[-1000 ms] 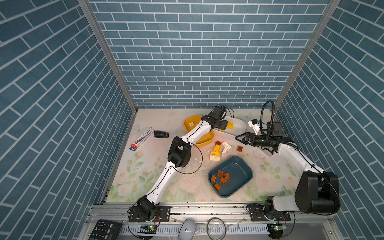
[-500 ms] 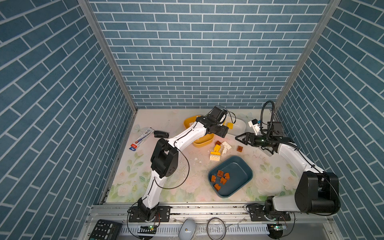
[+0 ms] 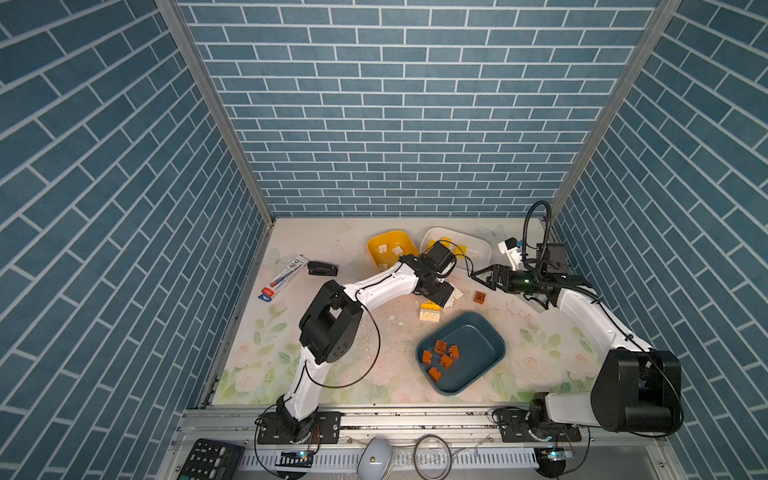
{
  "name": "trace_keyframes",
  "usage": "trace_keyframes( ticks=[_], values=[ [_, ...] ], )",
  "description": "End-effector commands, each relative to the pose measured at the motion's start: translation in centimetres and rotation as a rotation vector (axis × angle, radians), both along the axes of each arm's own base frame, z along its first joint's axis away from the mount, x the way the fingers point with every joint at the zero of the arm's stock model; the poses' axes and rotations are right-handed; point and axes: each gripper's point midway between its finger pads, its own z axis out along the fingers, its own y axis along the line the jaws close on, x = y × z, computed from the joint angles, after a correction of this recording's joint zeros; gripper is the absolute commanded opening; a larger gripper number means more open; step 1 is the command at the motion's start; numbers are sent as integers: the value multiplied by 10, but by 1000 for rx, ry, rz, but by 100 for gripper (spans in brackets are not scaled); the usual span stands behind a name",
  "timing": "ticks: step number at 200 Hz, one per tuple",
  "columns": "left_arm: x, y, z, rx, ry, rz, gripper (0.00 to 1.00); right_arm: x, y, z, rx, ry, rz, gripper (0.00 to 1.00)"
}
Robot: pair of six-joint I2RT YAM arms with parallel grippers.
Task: Sort the legos into containers by color
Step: 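Return the left gripper to the loose bricks and grasp another yellow brick, then carry the yellow brick with the left gripper and release it into the white tub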
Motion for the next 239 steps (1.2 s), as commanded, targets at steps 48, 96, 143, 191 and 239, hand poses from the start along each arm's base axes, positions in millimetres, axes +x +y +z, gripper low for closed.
trace_keyframes(
  ticks=[48, 96, 143, 191, 239],
  values=[
    [18, 1, -38, 67, 12, 15, 62, -8, -3, 0, -27, -14, 9, 98],
    [19, 3, -54, 94, 26, 20, 55, -8, -3, -3, -29, -3, 8, 99],
    [24, 4, -55, 106, 20, 25, 39, -6, -3, -2, -31, -4, 6, 98],
    [18, 6, -24, 68, 22, 17, 32, -6, -4, 1, -35, -11, 6, 98],
    [35, -13, 24, -28, -34, 5, 31, 0, -3, 5, -24, -24, 5, 98]
  ],
)
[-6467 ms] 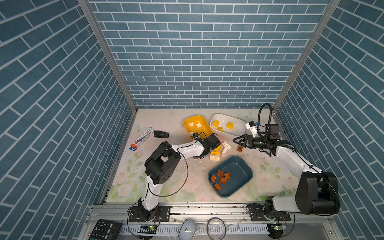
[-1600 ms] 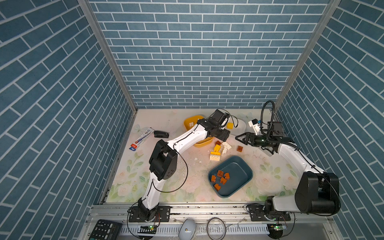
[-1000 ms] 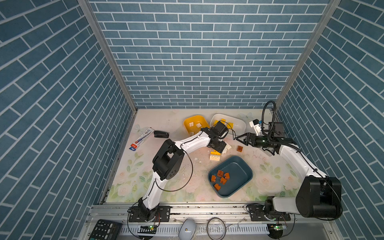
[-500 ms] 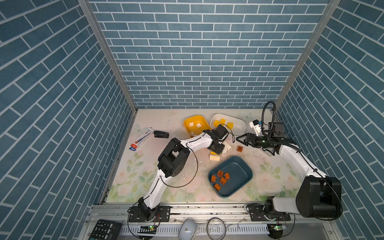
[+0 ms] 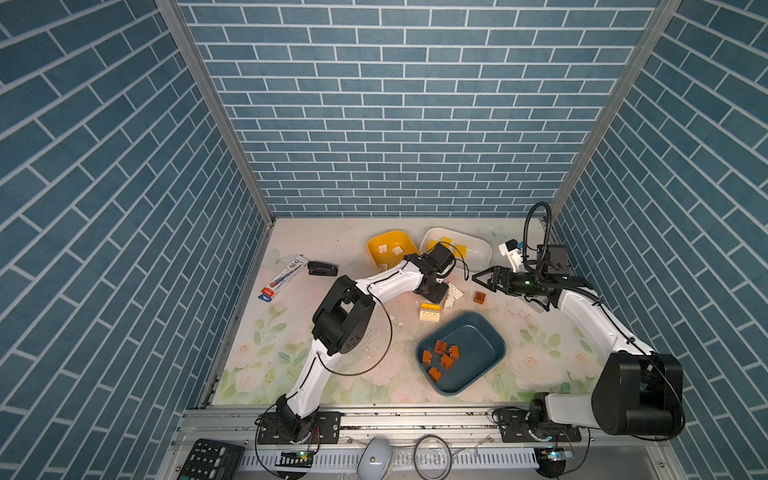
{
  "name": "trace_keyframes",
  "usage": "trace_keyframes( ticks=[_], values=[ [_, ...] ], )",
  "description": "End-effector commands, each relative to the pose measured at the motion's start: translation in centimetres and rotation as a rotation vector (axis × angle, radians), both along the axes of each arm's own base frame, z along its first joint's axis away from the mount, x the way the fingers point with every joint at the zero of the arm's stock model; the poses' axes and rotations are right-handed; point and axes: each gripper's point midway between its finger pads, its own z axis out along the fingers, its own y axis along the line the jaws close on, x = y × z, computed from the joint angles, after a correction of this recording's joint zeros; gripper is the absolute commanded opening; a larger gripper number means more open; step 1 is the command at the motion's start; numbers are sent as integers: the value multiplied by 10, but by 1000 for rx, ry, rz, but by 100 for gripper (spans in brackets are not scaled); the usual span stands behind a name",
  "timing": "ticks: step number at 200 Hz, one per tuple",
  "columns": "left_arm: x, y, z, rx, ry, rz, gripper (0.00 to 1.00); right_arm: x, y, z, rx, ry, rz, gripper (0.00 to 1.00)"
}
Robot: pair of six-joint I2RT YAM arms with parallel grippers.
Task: Sort the legos into containers by color
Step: 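Carry the yellow brick with the left gripper and release it into the white tub, then move the left gripper to a loose brown brick and grasp it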
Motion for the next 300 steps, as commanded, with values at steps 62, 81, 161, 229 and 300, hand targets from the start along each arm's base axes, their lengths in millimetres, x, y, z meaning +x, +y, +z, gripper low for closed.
trace_keyframes(
  ticks=[62, 81, 161, 229, 300],
  values=[
    [78, -42, 74, -155, -167, 40, 31, 8, -4, 13, -14, -56, 5, 99],
    [100, -45, 70, -175, -193, 61, 31, 10, -5, 15, -12, -59, 3, 98],
    [144, -48, 44, -233, -260, 115, 44, 16, -4, 14, 6, -34, 6, 98],
    [103, -51, 80, -225, -219, 17, 70, 17, -3, 16, 19, -28, 2, 99],
    [18, -22, 63, -100, -104, -56, 67, 11, -3, 15, 26, -29, 8, 98]
  ],
)
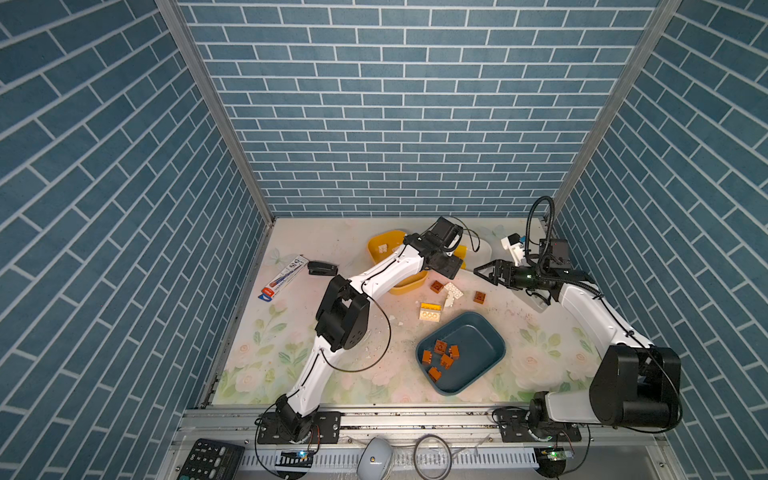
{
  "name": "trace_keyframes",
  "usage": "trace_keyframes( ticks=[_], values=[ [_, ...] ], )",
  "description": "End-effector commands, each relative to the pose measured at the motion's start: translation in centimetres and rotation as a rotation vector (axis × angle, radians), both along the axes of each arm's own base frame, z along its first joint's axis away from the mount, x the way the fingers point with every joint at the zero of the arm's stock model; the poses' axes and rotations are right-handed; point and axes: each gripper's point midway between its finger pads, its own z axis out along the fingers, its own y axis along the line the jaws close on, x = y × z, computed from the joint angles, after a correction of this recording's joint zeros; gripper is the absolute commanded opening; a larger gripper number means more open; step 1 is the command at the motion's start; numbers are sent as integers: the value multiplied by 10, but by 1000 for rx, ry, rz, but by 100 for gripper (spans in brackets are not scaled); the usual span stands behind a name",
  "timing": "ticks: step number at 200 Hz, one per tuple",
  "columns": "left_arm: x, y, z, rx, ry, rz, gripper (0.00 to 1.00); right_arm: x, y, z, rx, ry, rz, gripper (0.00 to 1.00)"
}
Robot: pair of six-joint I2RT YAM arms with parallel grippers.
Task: Sort the legos into containers by color
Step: 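Move the left gripper to a loose brown brick and grasp it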
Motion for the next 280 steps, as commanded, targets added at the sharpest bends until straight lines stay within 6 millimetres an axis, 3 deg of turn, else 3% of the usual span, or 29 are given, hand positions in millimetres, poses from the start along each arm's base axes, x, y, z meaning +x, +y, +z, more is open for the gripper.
trace_keyframes(
  ticks=[1, 31, 103, 151, 211, 280],
  values=[
    [-19, 11, -20, 67, 46, -36, 67, -4, 2, 6, 16, -13, 19, 98],
    [-33, 24, -46, 136, 92, -50, 65, -10, 2, 4, 14, -9, 23, 98],
    [-18, 32, -83, 237, 63, -28, 64, -17, 1, -1, 11, 2, 20, 98],
    [-3, 19, -90, 226, 48, -23, 64, -16, 1, -3, 14, 6, 18, 99],
    [11, 24, -110, 277, 44, -3, 62, -15, 0, -5, 9, 15, 12, 98],
    [9, 15, -118, 248, 92, -10, 49, -12, 1, -6, 9, 21, 13, 99]
  ],
)
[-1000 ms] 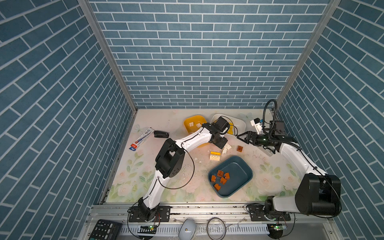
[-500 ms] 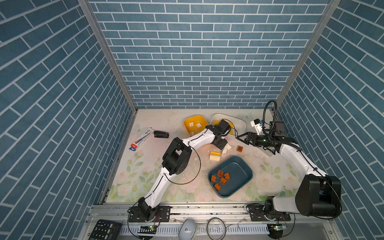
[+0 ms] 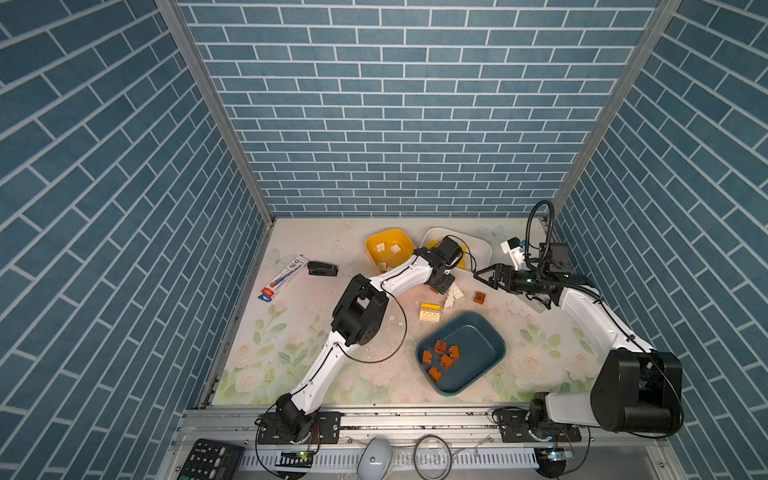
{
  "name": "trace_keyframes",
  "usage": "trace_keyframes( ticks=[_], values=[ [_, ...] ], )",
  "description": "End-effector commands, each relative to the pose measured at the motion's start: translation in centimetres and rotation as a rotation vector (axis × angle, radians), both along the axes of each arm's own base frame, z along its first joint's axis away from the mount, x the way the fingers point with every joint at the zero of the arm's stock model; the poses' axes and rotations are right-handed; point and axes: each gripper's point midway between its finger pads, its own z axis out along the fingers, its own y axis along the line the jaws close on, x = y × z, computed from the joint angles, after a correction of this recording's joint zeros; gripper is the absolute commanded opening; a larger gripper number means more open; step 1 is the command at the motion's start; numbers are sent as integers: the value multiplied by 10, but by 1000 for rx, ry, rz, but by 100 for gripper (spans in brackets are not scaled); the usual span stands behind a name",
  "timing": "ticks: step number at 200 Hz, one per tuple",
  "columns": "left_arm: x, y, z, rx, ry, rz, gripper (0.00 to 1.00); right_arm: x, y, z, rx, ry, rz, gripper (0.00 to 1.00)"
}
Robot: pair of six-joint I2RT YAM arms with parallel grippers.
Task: Sort the legos into containers by color
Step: 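Move the left gripper to a loose brown brick and grasp it, then carry the brown brick with the left gripper and release it into the teal tub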
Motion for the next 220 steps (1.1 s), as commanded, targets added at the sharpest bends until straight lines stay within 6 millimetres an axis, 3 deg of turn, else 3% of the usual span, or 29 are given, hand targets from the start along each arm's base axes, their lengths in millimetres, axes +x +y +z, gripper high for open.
trace_keyframes(
  ticks=[1, 81, 127, 163, 220],
  values=[
    [-4, 3, -9, 16, 37, 0, 49, -3, 0, -1, 6, 8, 11, 99],
    [-21, 7, -11, 40, 90, -38, 48, -4, 1, -1, 9, 4, 16, 98],
    [-20, 4, -9, 38, 91, -37, 32, -5, 1, 0, 11, -1, 16, 99],
    [-21, 2, 15, 14, 70, -46, 31, -5, 2, 3, 15, -6, 21, 99],
    [-52, 14, 71, -36, 85, -58, 31, -6, 4, 13, 33, -29, 38, 98]
  ],
)
